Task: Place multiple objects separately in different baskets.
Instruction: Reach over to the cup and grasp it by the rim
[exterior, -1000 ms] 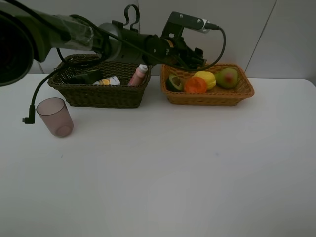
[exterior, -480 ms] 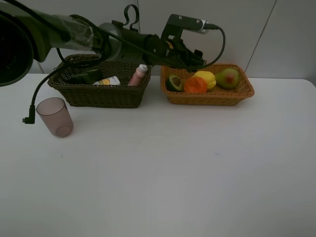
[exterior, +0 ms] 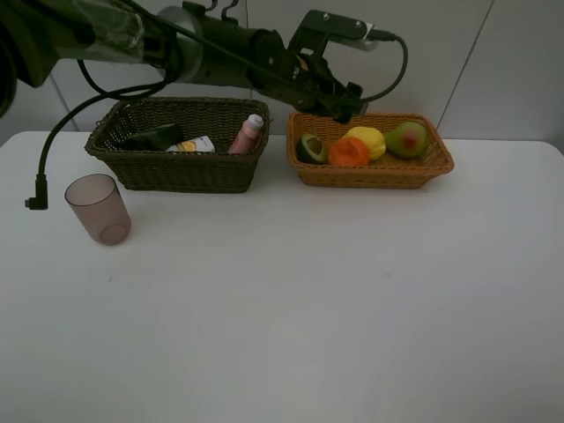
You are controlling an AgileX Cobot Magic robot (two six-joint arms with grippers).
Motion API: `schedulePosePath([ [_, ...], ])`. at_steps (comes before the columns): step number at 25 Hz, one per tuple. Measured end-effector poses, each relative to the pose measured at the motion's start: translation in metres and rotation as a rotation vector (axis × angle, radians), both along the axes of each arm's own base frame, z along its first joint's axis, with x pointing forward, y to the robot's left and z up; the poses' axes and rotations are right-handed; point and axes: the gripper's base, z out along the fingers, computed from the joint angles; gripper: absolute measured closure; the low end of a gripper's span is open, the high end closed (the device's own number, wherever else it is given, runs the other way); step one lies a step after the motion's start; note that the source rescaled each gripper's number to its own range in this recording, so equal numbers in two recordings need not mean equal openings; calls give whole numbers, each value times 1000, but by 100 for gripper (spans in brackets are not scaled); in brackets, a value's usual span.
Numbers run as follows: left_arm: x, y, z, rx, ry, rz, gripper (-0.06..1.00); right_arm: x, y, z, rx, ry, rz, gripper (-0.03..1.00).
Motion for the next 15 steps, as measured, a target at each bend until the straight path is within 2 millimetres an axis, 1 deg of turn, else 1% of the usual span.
schedulePosePath([
  [4,-8,5,17,59,32,-38,-5,0,0,0,0,0,0,-3],
  [9,-21,14,47,124,61,-71,-5,0,0,0,0,0,0,-3],
  [15,-36,32,79,207,128,-68,-5,0,0,0,0,0,0,-3],
])
